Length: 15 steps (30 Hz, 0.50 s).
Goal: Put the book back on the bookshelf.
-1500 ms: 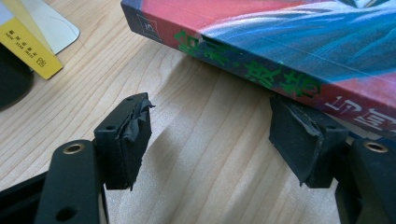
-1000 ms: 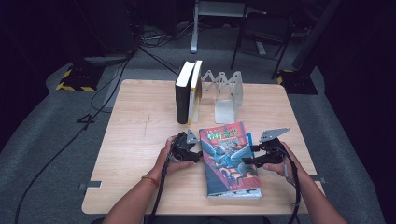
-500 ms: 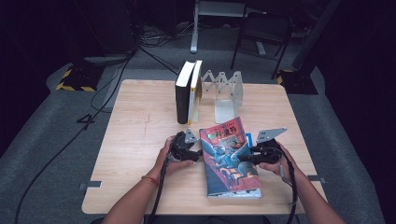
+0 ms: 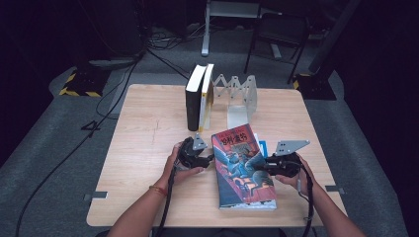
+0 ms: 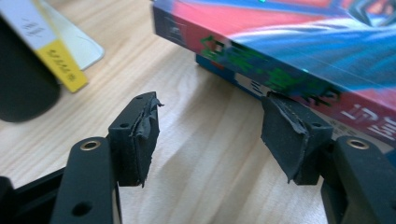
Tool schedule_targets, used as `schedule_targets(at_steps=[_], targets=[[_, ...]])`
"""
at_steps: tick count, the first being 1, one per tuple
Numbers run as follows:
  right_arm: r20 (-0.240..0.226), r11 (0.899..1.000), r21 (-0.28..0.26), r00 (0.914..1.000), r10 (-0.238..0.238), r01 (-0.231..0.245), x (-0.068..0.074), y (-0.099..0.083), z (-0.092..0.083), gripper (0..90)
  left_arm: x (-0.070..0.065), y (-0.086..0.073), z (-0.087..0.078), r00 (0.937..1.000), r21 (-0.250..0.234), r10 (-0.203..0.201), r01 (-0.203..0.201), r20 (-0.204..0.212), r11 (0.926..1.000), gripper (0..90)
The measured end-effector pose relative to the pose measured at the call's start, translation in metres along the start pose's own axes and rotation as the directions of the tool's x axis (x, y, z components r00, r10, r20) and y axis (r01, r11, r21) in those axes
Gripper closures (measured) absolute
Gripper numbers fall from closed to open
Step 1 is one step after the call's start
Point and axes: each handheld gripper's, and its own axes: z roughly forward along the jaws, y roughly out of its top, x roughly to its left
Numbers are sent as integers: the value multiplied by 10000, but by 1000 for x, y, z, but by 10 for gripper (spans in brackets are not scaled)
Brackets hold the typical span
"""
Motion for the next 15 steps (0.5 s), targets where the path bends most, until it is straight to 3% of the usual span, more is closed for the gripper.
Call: schedule_targets(at_steps=[2,4,6,8,13,15], targets=[[73,9999,-112,9999,-86,87,2,1,-2,776,0,3,-5,9999,-179,101,-99,125,9998,470],[151,9995,-300,9998,-119,124,3,2,-5,780,-1,7,-10,9989,-419,255,-238,397,9988,622],[210,9992,-380,9997,-149,157,3,4,-6,781,-1,11,-11,9986,-388,268,-251,446,9989,698],[348,9976,-606,9989,-326,346,4,6,-10,783,1,17,-13,9985,-611,161,-129,531,9981,729],[856,9884,-1292,9939,-693,800,5,8,-19,788,2,37,-26,9972,-1184,603,-548,436,9915,842],[960,9825,-1624,9925,-761,910,4,8,-21,795,4,44,-34,9970,-1433,633,-564,443,9881,849]])
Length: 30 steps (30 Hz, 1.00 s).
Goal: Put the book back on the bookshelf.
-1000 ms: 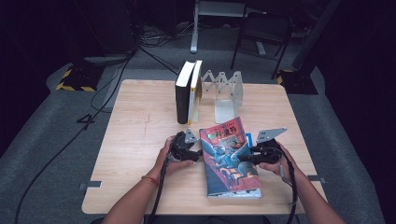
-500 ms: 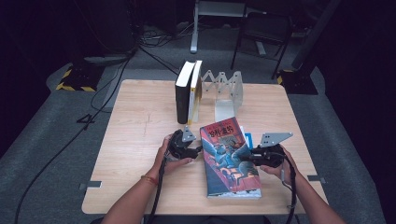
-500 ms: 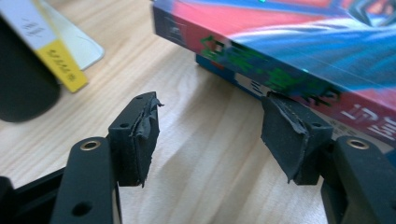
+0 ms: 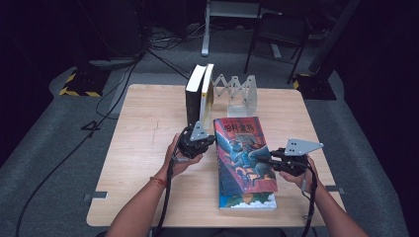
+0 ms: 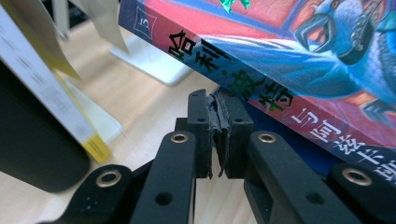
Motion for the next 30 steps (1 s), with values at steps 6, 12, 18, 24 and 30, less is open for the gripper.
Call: schedule_targets(at_steps=[6,12,18,24,30], targets=[[364,9961,-837,9990,-254,284,-4,6,0,817,8,8,-5,9977,-661,-677,675,-10,9955,874],[165,9914,-1097,9974,-704,718,5,10,1,843,12,9,-3,9926,-1150,-1200,1215,202,9859,871],[709,9925,-964,9952,-680,747,6,12,1,845,11,21,-7,9953,-1096,-949,925,-171,9897,872],[1330,9882,-1291,9890,-645,819,3,16,-5,852,13,52,-14,9973,-1032,-490,431,-556,9937,883],[1901,9776,-1778,9786,-783,1127,1,22,-7,850,12,85,-22,9980,-1279,0,-81,-636,9917,892]])
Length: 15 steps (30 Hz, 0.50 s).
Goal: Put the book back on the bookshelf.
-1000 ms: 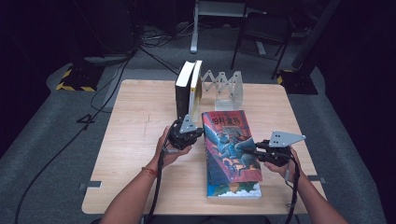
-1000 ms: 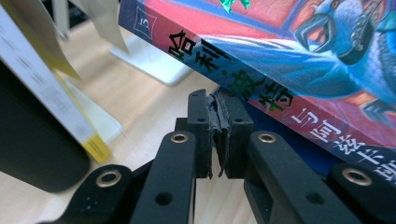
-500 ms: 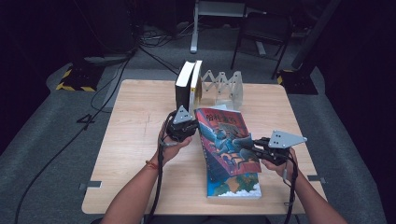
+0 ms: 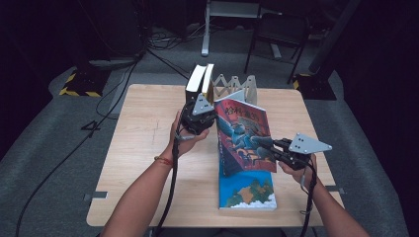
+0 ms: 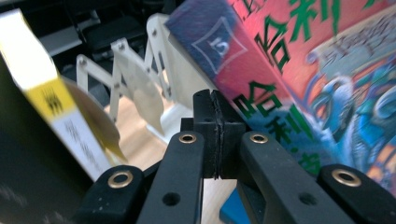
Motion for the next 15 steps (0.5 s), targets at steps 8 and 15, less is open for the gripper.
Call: schedule_targets(at_steps=[8,15], targets=[[-330,9990,-322,9990,306,-317,5,-21,-8,851,-16,4,-9,9961,-542,503,-465,722,9974,889],[-412,9999,-35,9990,153,-154,17,-29,-19,860,-31,-2,-24,9937,-900,823,-753,762,9931,823]])
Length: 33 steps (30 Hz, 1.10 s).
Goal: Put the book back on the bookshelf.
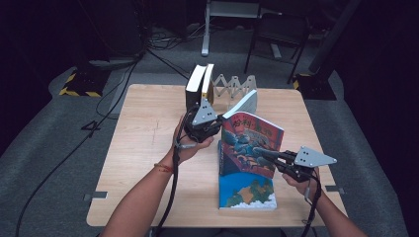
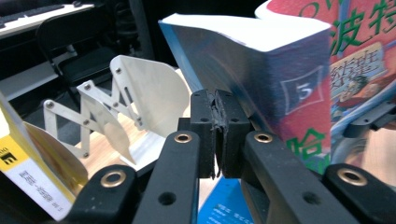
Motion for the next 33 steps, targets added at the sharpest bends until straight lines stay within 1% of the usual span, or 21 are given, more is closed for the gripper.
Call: schedule_targets(at_steps=[1,3,4,6,8,10,11,12,13,15,18,21,22,23,24,26,27,28,29,31,33], targets=[[-44,10000,39,10000,16,-16,1,-1,-1,860,-3,-2,-3,9999,48,121,-121,2,9999,805],[-39,10000,45,10000,21,-21,3,-4,-3,860,-7,-6,-7,9981,153,616,-616,-15,9980,771],[-44,10000,65,10000,8,-8,4,-4,-3,860,-8,-9,-9,9972,192,751,-750,-53,9970,764],[-68,9999,59,9999,-85,85,5,-4,-4,860,-9,-18,-13,9984,241,563,-563,7,9981,747],[-51,9998,127,9999,-142,142,6,-4,-4,860,-11,-26,-15,9981,436,620,-618,-42,9971,736],[-54,9998,141,9999,-120,121,8,-4,-5,860,-13,-35,-17,9984,634,567,-569,57,9964,722],[-54,9998,141,9999,-120,121,8,-4,-5,860,-13,-35,-17,9984,634,567,-569,57,9964,718],[-44,9997,167,9999,-163,164,8,-5,-5,860,-15,-42,-18,9979,883,642,-648,89,9940,718],[-56,9995,196,9997,-235,236,9,-5,-6,860,-16,-45,-18,9975,1036,694,-702,118,9921,695],[-53,9996,223,9998,-198,199,10,-5,-7,860,-21,-55,-16,9971,1420,724,-749,229,9870,673],[-17,9992,251,9995,-303,303,12,-5,-8,860,-27,-70,-13,9974,1813,579,-647,428,9813,630],[-4,9989,261,9992,-390,390,14,-6,-9,860,-30,-84,-12,9956,2115,255,-442,904,9764,569],[-38,9991,232,9993,-359,360,14,-6,-9,860,-30,-84,-12,9956,2115,255,-442,904,9764,550],[-45,9993,193,9994,-333,334,14,-7,-9,860,-31,-88,-11,9939,2228,219,-456,1076,9738,538],[-18,9990,211,9992,-388,388,15,-7,-10,860,-37,-95,-9,9894,2445,180,-531,1438,9682,520],[-20,9986,226,9989,-470,471,16,-7,-10,860,-45,-101,-5,9833,2601,48,-527,1817,9642,486],[-20,9986,226,9989,-470,471,16,-7,-10,860,-45,-101,-5,9833,2601,48,-527,1817,9642,462],[-32,9985,186,9986,-520,521,17,-7,-11,860,-54,-105,2,9822,2820,-59,-482,1878,9582,428],[-32,9985,186,9986,-520,521,17,-7,-11,860,-54,-105,2,9822,2820,-59,-482,1878,9582,394],[-30,9981,162,9983,-587,587,18,-8,-11,860,-63,-111,10,9796,2963,-176,-434,2004,9541,382],[-30,9983,129,9984,-567,567,18,-9,-12,860,-70,-114,19,9793,3102,-242,-402,2010,9498,356]])
